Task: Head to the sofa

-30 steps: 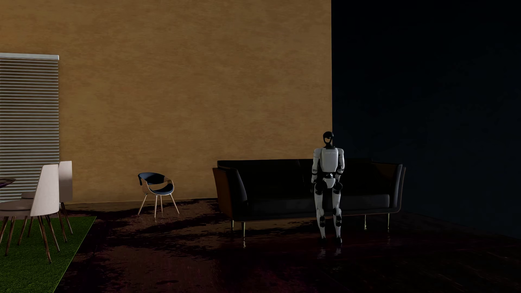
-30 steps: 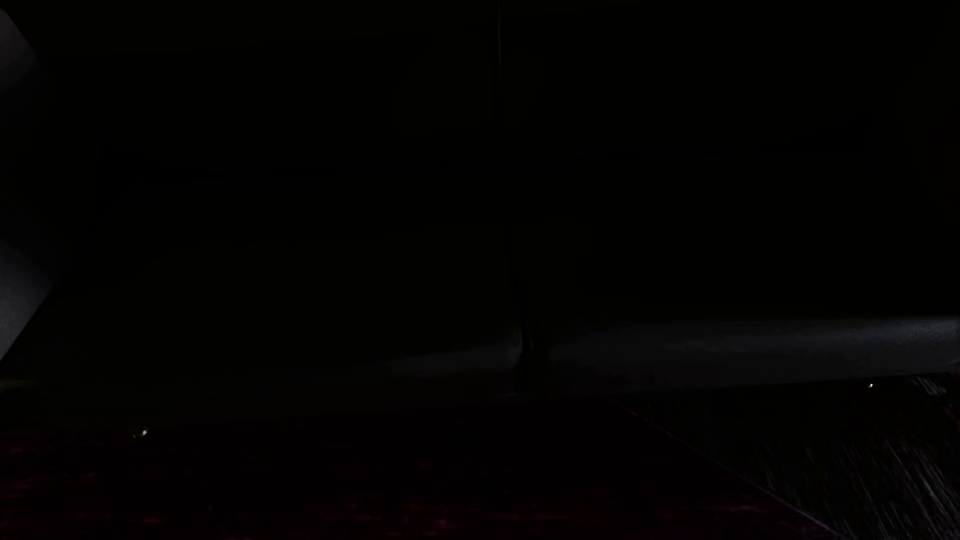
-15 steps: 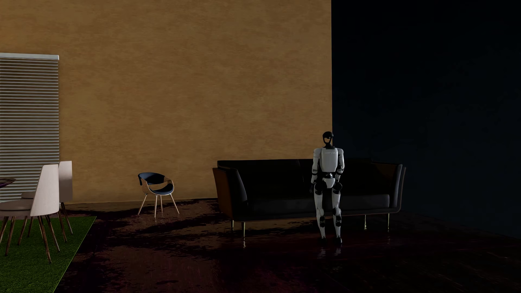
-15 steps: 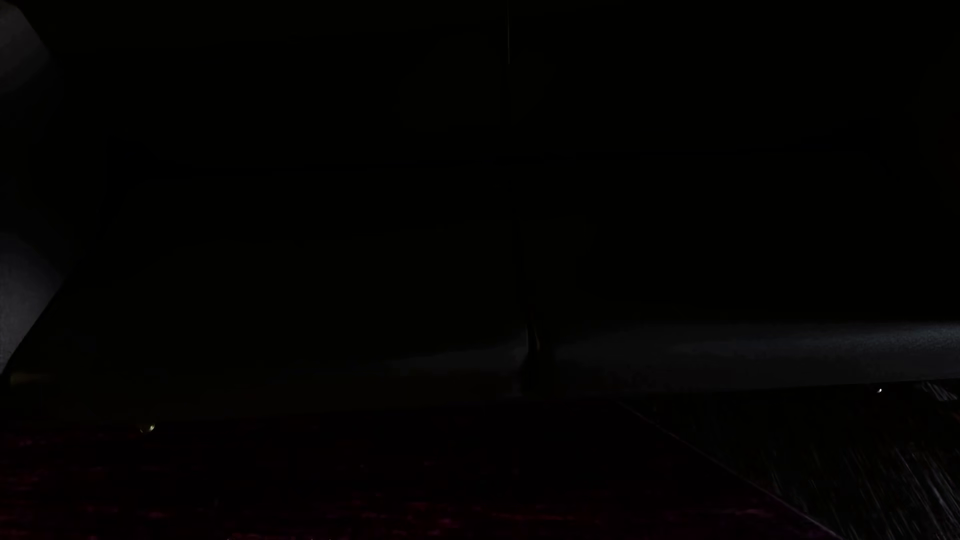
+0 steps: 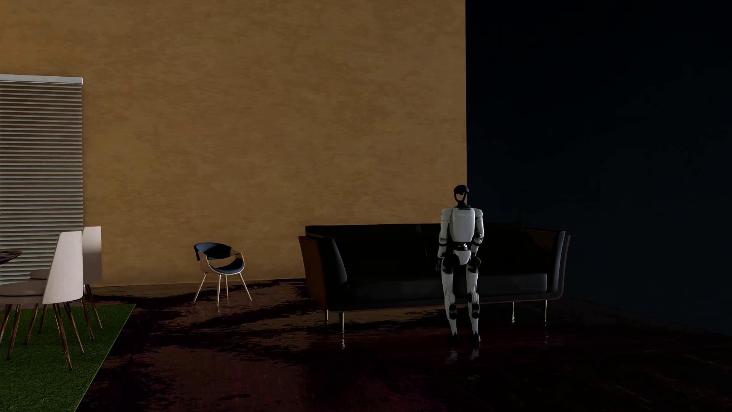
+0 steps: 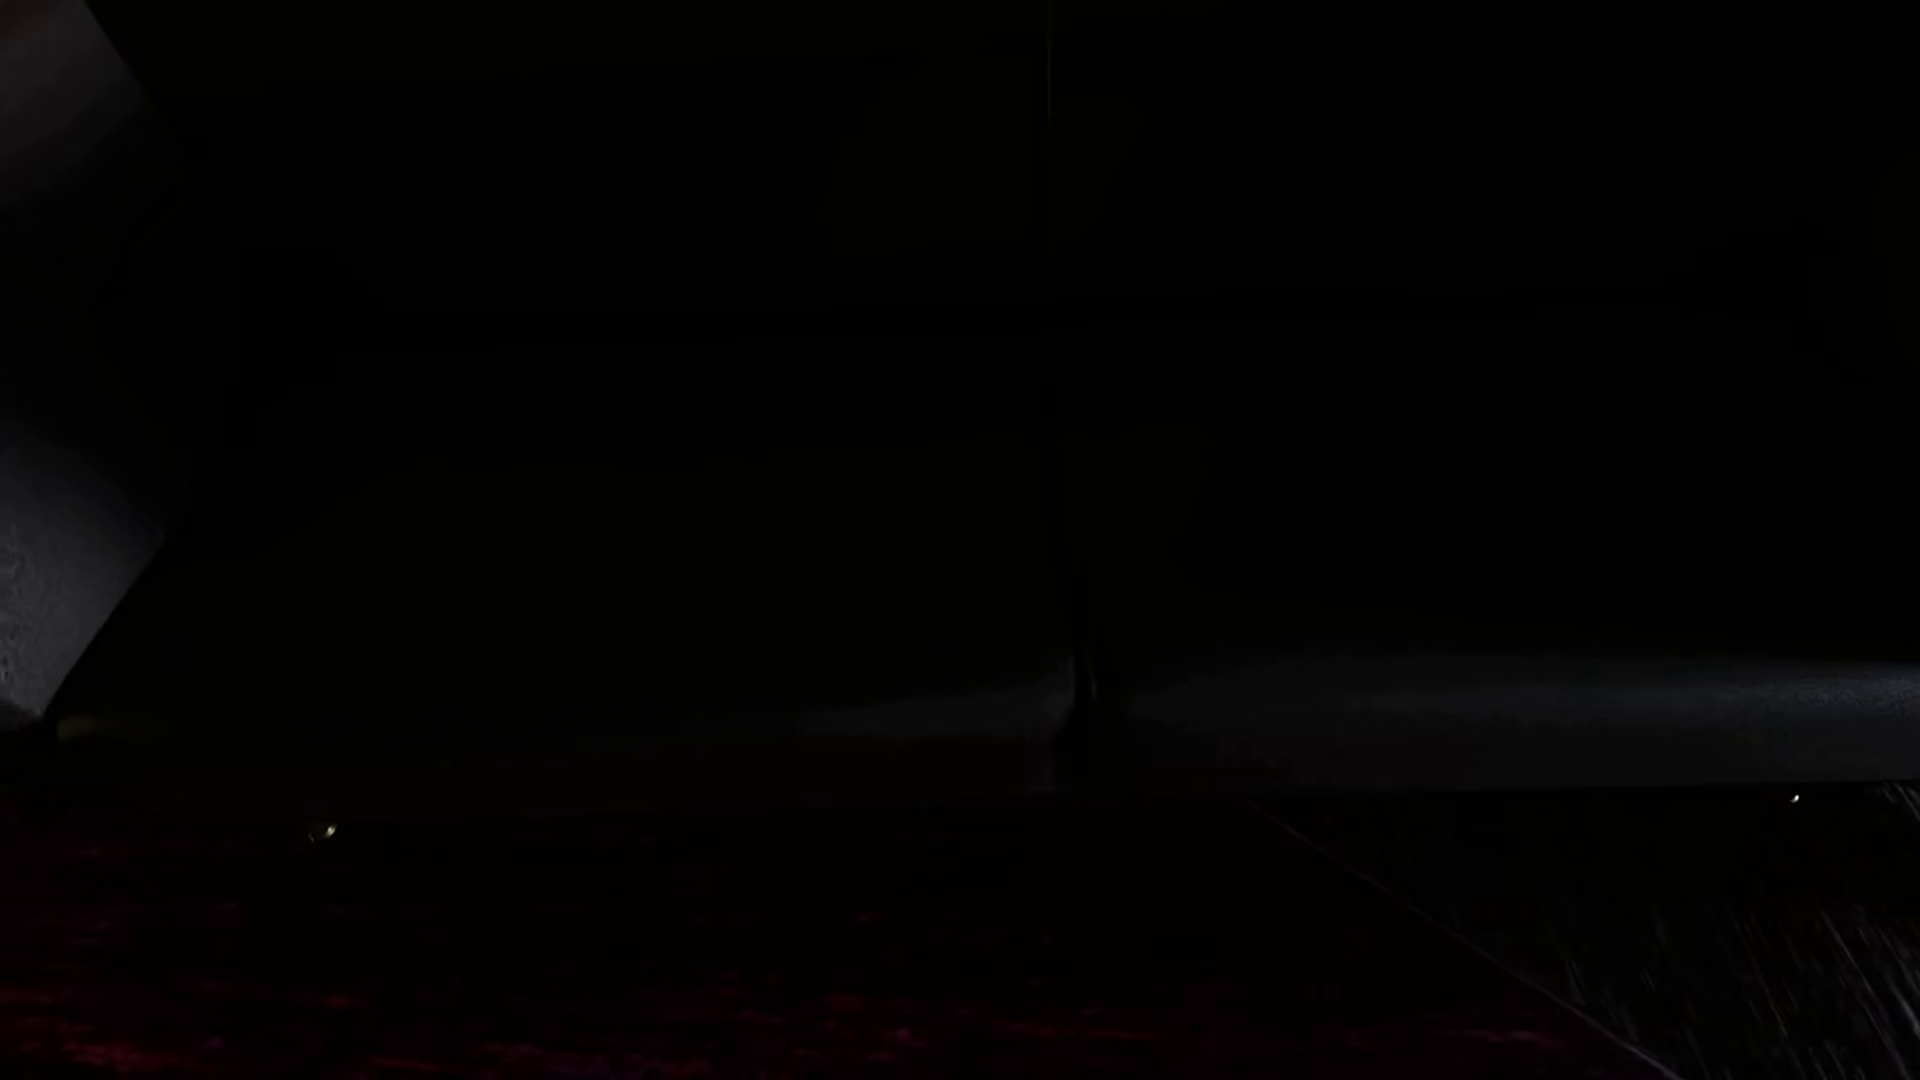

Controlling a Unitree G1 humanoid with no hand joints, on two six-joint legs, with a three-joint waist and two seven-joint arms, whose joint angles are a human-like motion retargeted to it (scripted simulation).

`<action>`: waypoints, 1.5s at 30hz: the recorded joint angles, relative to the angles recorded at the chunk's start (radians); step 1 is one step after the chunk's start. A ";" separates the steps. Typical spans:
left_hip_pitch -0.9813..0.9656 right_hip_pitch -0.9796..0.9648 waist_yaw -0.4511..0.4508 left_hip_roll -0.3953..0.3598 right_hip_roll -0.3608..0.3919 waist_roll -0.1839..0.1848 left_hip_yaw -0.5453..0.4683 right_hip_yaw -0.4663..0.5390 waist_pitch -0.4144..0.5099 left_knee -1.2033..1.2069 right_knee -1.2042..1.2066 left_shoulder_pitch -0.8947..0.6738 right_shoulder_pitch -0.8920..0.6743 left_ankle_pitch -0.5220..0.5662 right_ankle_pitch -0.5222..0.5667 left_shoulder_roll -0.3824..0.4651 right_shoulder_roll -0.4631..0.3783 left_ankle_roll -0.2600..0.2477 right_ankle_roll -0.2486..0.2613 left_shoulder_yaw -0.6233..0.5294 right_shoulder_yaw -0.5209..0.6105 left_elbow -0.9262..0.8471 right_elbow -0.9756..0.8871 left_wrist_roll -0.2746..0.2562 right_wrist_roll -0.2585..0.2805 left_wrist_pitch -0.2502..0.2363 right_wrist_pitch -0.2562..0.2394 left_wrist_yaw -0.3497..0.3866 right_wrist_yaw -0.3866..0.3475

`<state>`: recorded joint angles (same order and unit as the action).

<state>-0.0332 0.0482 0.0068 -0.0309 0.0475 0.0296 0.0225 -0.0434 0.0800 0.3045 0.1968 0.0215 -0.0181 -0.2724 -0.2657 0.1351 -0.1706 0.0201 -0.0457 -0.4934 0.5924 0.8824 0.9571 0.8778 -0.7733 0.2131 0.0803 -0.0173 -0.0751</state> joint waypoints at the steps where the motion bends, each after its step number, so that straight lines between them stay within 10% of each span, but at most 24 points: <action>1: 0.000 0.001 0.000 -0.001 -0.001 0.000 -0.002 -0.002 0.000 -0.001 -0.001 0.000 -0.001 0.001 0.000 0.000 -0.001 0.000 0.000 -0.001 -0.001 -0.002 0.001 -0.002 0.001 0.004 0.000 0.001 -0.001; 45: -0.018 0.008 0.007 -0.015 -0.011 0.003 -0.052 -0.058 0.007 0.035 0.010 -0.014 -0.003 0.003 -0.016 -0.009 0.002 -0.012 -0.011 0.024 0.018 0.012 0.001 0.008 0.005 -0.005 0.020 0.017 0.005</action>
<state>-0.0510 0.0559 0.0143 -0.0463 0.0365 0.0326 -0.0295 -0.1014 0.0868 0.3393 0.2073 0.0071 -0.0213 -0.2690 -0.2816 0.1264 -0.1683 0.0077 -0.0563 -0.4695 0.6105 0.8943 0.9581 0.8862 -0.7684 0.2077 0.1006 0.0000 -0.0699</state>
